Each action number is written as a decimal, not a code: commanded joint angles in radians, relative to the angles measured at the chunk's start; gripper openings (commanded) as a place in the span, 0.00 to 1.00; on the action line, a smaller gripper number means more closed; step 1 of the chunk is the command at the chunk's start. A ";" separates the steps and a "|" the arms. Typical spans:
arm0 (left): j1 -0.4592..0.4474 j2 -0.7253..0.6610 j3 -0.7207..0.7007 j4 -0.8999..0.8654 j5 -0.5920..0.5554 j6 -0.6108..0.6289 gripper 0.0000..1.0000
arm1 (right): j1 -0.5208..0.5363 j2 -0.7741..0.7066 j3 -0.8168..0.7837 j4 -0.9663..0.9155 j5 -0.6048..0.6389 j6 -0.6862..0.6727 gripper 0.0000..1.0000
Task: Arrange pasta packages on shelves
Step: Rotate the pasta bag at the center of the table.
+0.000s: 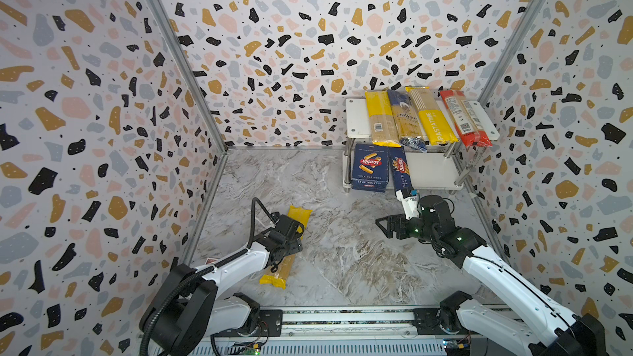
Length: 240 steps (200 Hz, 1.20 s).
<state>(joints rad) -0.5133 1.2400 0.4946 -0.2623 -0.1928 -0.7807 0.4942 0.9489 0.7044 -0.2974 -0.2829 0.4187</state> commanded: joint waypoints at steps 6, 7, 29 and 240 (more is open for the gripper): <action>-0.085 0.018 0.003 0.091 0.092 -0.076 0.77 | 0.004 -0.026 -0.017 0.018 -0.032 0.007 0.93; -0.090 0.020 0.005 0.091 0.091 -0.078 0.77 | 0.004 -0.026 -0.020 0.018 -0.032 0.008 0.93; -0.184 0.073 0.070 0.098 0.094 -0.125 0.74 | 0.004 -0.048 -0.037 0.018 -0.029 0.018 0.93; -0.305 -0.484 0.114 -0.304 -0.200 -0.216 0.99 | 0.367 0.422 0.125 -0.005 0.140 0.004 0.94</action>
<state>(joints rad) -0.8589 0.8742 0.5953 -0.4030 -0.2943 -0.9936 0.7860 1.2762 0.7372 -0.3271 -0.2028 0.4263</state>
